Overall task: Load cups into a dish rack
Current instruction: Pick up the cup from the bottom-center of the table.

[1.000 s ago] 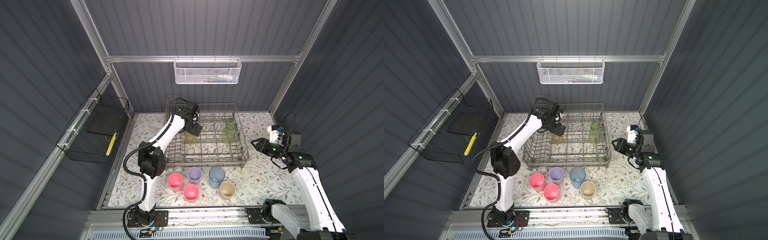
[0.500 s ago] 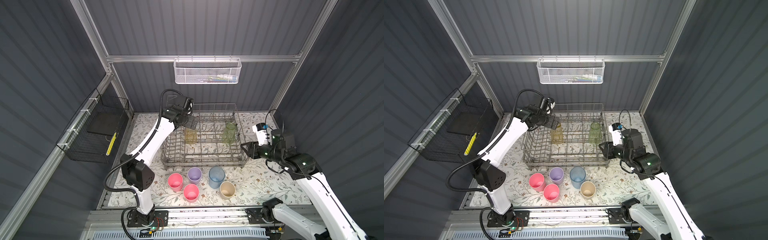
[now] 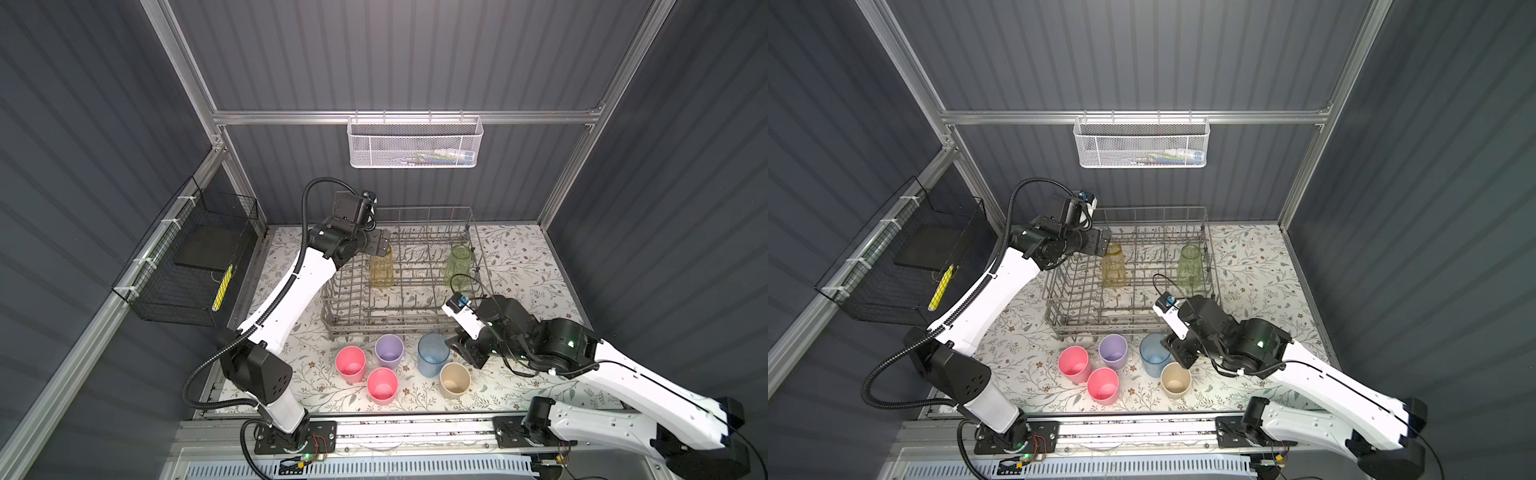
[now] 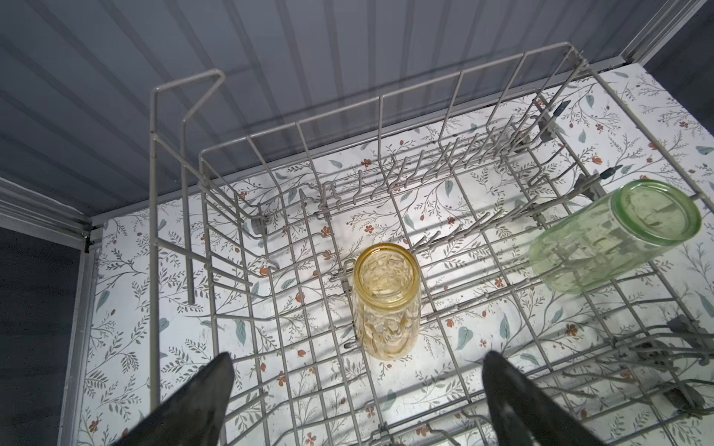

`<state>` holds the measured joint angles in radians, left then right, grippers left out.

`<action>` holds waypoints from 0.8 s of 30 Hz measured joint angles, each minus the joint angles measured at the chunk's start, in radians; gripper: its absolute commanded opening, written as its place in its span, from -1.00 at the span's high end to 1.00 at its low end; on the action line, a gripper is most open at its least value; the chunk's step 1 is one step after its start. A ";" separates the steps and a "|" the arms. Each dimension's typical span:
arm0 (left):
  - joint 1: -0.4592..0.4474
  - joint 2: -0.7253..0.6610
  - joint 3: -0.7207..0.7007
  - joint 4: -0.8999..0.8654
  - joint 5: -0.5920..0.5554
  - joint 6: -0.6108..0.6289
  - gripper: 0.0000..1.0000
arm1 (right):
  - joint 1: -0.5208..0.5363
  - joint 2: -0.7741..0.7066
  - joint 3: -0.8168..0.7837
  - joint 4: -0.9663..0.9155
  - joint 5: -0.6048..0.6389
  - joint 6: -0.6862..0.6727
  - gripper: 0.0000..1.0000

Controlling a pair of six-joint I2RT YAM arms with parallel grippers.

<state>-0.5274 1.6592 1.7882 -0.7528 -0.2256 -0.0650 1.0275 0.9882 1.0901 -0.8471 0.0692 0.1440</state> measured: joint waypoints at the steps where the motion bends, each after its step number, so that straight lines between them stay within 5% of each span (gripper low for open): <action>1: 0.001 0.000 -0.005 0.000 0.000 -0.002 -1.00 | 0.019 0.018 0.000 0.005 0.007 -0.009 0.12; 8: 0.012 -0.035 -0.057 0.012 0.003 -0.011 -1.00 | 0.114 0.169 0.000 0.055 0.000 -0.056 0.12; 24: 0.032 -0.076 -0.121 0.030 0.025 -0.011 -1.00 | 0.121 0.311 -0.001 0.076 -0.048 -0.065 0.13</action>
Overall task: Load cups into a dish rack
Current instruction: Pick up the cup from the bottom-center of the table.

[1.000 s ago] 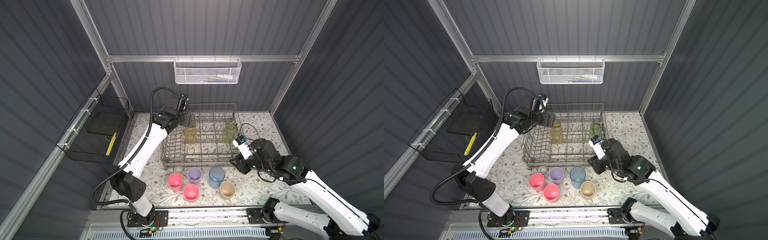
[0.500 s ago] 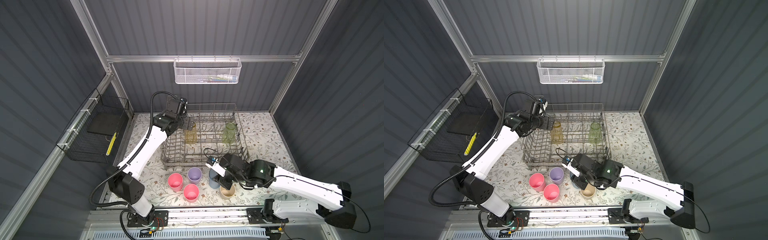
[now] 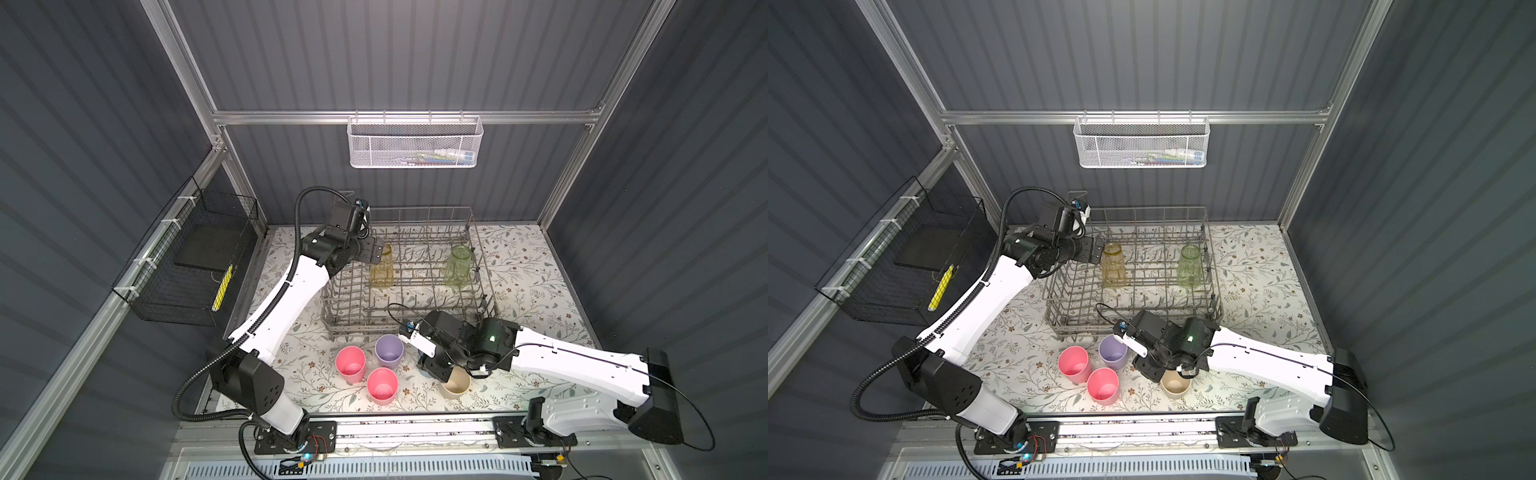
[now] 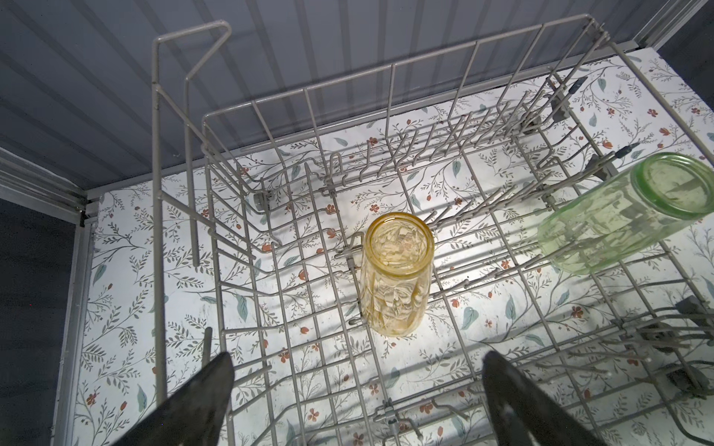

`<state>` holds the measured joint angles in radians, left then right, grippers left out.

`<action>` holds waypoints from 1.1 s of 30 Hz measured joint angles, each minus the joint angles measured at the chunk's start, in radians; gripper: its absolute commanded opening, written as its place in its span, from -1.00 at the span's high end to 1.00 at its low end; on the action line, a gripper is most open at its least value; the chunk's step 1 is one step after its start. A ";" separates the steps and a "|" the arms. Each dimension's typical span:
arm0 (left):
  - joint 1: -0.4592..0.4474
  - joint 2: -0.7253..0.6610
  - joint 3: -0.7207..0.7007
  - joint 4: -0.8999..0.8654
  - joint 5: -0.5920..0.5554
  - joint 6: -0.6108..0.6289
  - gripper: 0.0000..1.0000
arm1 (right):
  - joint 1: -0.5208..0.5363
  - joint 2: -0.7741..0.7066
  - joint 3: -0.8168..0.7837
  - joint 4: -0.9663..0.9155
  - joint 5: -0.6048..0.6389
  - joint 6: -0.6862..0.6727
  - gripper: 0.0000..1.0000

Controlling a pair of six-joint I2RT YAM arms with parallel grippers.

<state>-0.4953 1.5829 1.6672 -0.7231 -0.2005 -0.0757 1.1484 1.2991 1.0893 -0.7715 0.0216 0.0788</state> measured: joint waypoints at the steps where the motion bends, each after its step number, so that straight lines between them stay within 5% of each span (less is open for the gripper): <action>1: 0.000 0.000 -0.001 0.003 0.003 0.000 -1.00 | 0.000 0.001 -0.001 0.000 0.000 0.001 0.13; 13: 0.006 0.000 -0.005 0.007 0.018 0.000 -1.00 | 0.000 0.084 -0.005 -0.019 -0.004 0.010 0.32; 23: 0.006 0.000 -0.010 0.007 0.018 0.000 -1.00 | 0.000 0.111 0.000 -0.037 0.024 0.011 1.00; 33: 0.008 0.000 -0.019 0.007 0.022 0.000 -1.00 | 0.001 0.102 0.037 -0.098 0.059 -0.002 1.00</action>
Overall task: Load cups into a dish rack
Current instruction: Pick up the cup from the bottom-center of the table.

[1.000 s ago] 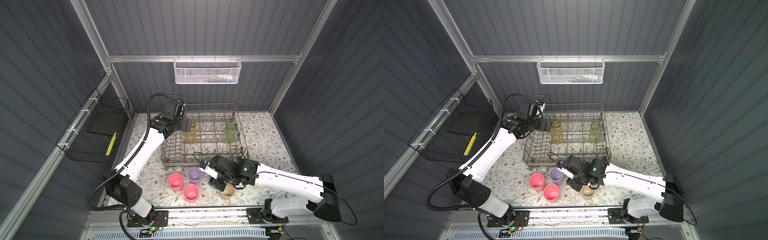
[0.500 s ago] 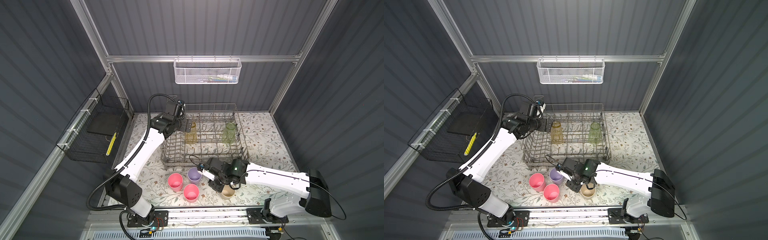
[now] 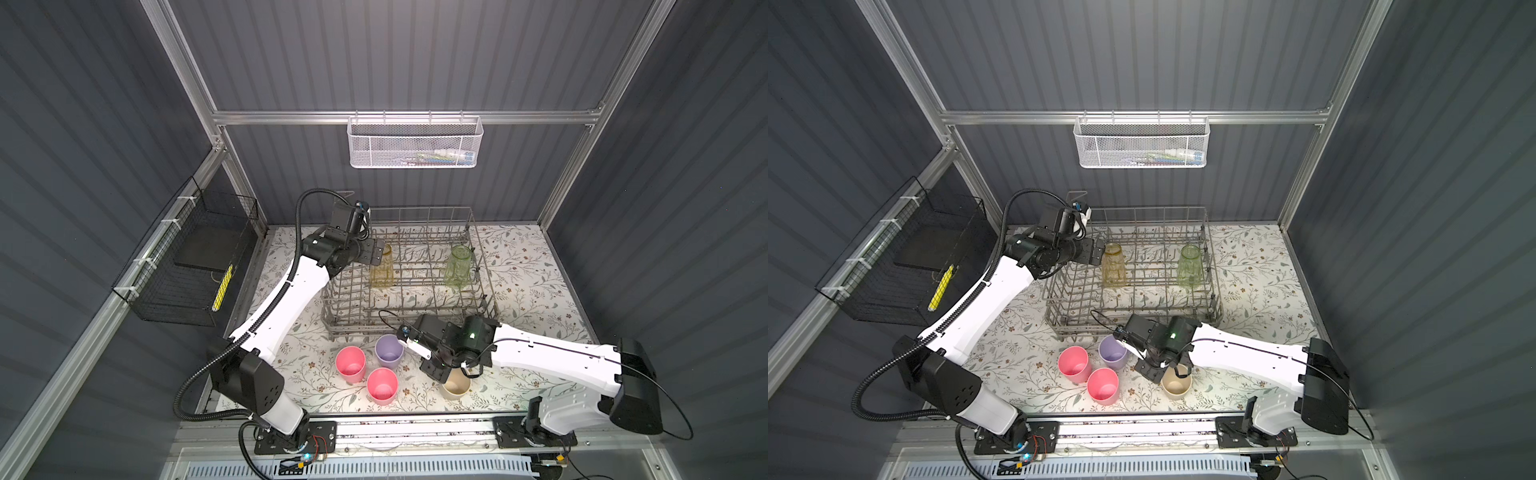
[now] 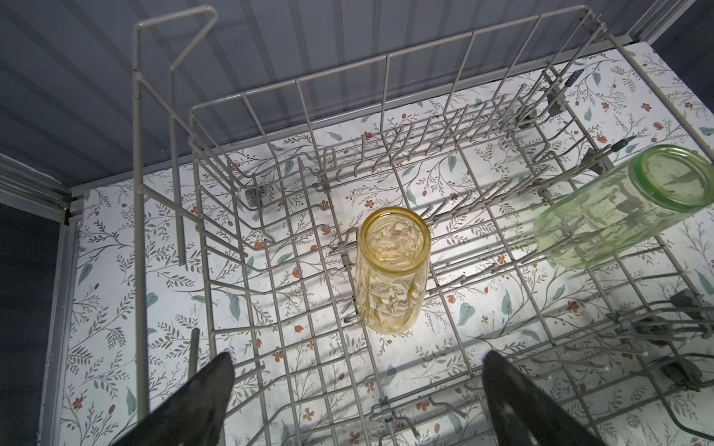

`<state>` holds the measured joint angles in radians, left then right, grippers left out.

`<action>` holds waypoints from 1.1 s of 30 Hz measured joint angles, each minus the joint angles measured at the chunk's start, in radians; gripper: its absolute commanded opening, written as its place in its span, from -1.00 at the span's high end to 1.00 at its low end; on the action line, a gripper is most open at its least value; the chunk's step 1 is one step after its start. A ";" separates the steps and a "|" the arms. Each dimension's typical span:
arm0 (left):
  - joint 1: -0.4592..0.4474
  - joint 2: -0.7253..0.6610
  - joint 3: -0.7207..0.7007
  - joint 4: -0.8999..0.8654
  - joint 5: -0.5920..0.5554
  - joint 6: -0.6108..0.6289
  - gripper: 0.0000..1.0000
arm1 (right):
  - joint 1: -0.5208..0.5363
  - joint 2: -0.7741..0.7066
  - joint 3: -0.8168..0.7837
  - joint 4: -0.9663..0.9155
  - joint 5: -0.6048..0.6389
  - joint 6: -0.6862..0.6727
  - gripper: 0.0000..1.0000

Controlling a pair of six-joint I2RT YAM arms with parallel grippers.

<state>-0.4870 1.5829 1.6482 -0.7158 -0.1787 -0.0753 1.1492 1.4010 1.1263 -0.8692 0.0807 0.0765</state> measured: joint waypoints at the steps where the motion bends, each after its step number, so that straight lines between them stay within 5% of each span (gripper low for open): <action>1: 0.000 0.000 0.000 0.000 0.000 0.000 -1.00 | 0.000 -0.006 0.009 -0.008 0.000 -0.003 1.00; 19: 0.005 -0.006 -0.002 0.011 0.031 -0.004 -0.99 | -0.024 -0.341 0.315 -0.112 -0.039 -0.067 1.00; 26: 0.011 -0.045 -0.018 0.066 0.116 -0.022 -1.00 | -0.322 -0.553 0.254 0.120 -0.294 0.002 1.00; 33: 0.036 -0.110 -0.101 0.187 0.316 -0.058 -1.00 | -0.577 -0.552 0.084 0.392 -0.603 0.188 1.00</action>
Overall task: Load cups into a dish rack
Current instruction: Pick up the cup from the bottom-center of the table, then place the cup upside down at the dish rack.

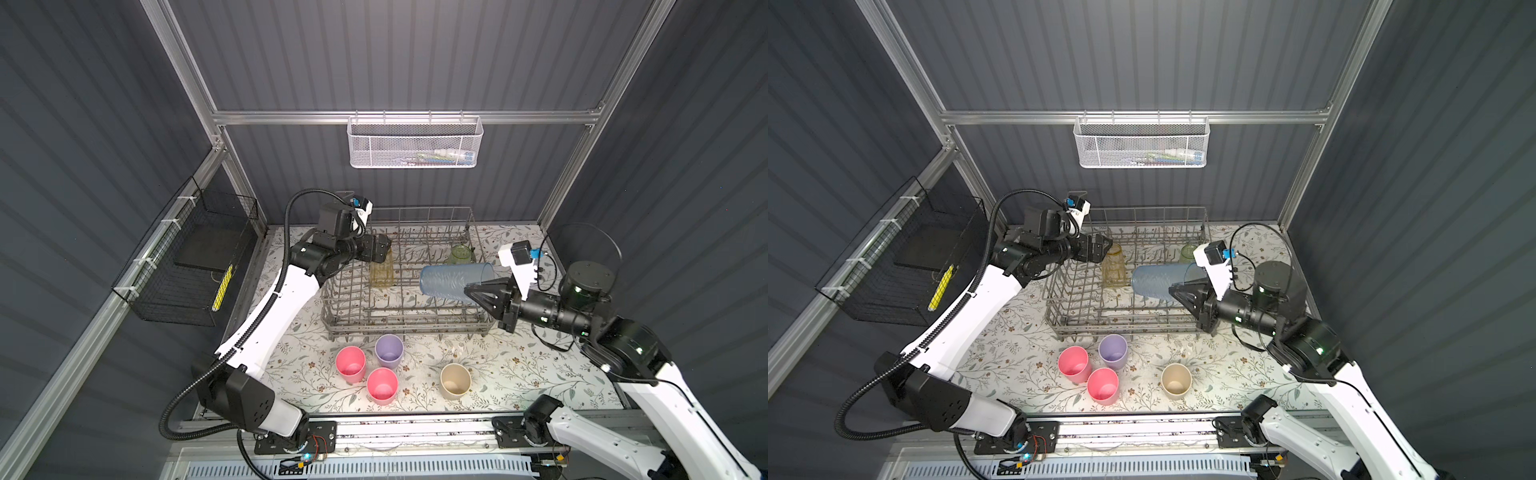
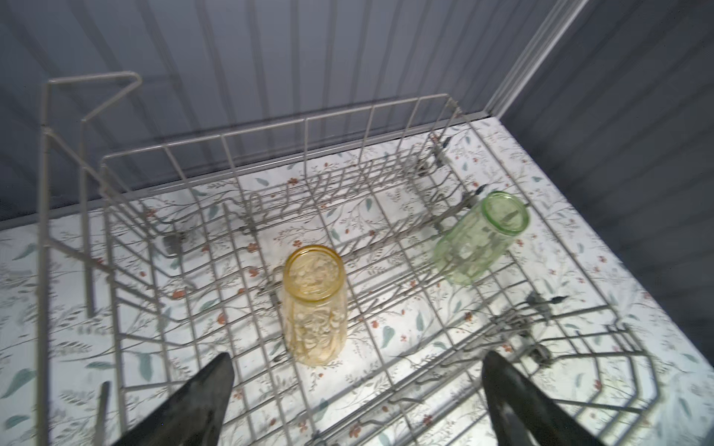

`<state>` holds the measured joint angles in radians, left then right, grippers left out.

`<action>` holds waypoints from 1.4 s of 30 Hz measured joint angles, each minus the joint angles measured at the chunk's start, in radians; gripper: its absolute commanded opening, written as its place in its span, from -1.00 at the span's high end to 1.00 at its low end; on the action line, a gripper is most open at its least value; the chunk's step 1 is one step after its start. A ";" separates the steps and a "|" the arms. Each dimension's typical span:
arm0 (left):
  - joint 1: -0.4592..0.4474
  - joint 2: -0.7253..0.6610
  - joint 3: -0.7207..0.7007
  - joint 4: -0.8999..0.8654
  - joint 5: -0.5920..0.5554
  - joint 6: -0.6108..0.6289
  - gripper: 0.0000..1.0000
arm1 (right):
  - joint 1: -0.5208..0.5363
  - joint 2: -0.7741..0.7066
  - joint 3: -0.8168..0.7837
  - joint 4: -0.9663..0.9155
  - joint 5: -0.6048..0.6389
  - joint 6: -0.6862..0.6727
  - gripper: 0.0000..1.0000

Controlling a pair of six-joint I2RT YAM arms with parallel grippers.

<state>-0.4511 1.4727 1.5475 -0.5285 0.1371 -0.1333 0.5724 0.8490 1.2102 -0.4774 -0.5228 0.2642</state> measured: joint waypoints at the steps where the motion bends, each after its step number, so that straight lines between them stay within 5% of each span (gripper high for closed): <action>1: 0.009 -0.010 -0.014 0.023 0.046 -0.010 -1.00 | -0.029 0.013 -0.026 0.048 -0.045 0.036 1.00; 11: 0.110 -0.082 -0.185 0.333 0.513 -0.164 -0.99 | -0.253 0.099 -0.252 0.561 -0.317 0.450 1.00; 20: 0.112 -0.075 -0.263 0.605 0.818 -0.310 -0.99 | -0.279 0.187 -0.300 0.893 -0.410 0.692 1.00; 42: 0.018 0.017 -0.268 0.686 0.940 -0.343 -0.95 | -0.275 0.308 -0.328 1.172 -0.458 0.883 1.00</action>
<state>-0.4335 1.4895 1.2797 0.1574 1.0775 -0.4763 0.2974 1.1568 0.8825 0.6941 -0.9810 1.1469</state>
